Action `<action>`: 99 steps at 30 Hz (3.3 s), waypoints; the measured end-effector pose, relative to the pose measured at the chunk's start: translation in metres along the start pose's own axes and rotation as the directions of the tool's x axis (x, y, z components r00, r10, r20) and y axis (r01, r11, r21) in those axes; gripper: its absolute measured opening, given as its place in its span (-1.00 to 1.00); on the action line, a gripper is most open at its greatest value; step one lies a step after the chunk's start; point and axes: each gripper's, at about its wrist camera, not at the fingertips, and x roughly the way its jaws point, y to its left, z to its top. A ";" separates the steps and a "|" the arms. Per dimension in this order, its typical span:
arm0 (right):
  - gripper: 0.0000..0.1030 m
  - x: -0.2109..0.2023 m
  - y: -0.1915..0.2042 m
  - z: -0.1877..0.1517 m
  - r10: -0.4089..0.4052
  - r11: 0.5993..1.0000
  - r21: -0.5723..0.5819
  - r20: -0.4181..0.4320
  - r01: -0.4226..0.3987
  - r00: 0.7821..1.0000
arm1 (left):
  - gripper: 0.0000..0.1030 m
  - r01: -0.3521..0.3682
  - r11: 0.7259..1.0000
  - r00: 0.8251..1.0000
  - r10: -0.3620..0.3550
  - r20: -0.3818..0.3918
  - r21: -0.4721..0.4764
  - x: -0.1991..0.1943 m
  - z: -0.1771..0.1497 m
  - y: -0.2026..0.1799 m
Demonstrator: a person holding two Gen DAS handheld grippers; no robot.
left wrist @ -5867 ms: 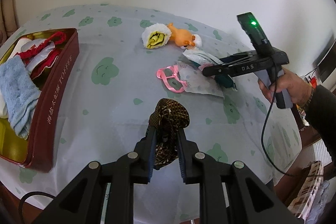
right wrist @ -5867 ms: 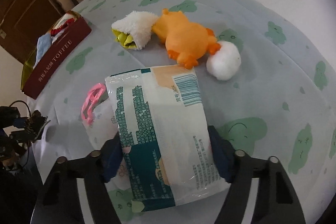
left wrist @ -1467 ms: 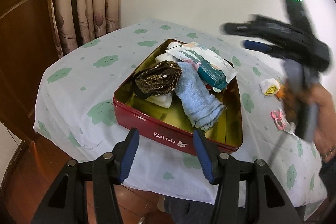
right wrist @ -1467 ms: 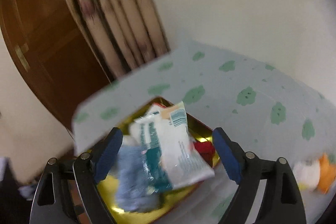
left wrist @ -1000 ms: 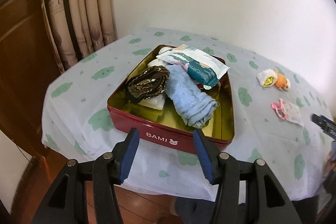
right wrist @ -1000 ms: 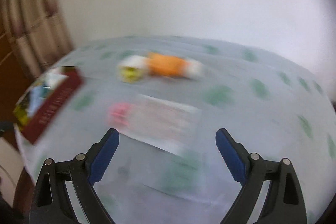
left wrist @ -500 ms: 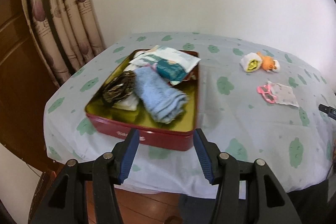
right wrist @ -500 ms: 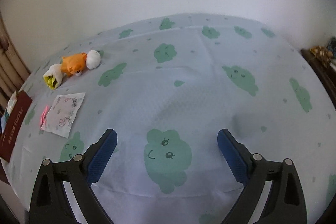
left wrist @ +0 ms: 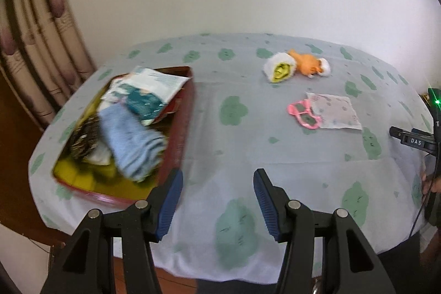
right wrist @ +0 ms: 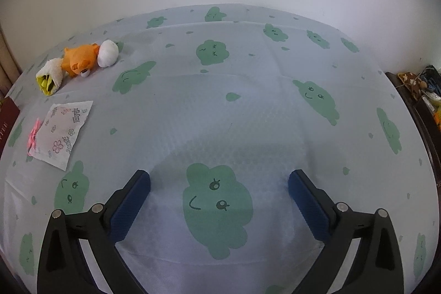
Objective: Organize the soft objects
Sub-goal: 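Move the left gripper to the white fluffy toy beside the orange fox, then grasp the white fluffy toy with the left gripper and lift it, then grasp the floral pad with the right gripper while the left holds the fluffy toy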
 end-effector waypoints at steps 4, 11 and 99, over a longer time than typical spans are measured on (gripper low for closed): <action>0.97 0.000 0.000 0.000 0.010 1.000 0.001 0.001 -0.010 1.000 | 0.06 0.061 0.998 0.997 -0.061 -0.037 0.000 0.017 0.016 -0.017; 0.99 -0.002 -0.005 0.001 0.047 0.999 0.013 0.010 -0.048 0.999 | 0.06 0.125 0.990 0.992 -0.124 -0.014 0.062 0.043 0.071 -0.042; 0.85 0.048 0.202 0.068 0.209 0.437 -0.718 -0.504 -0.541 0.838 | -0.35 0.397 0.892 0.912 -0.409 -0.013 -0.215 -0.023 -0.008 0.016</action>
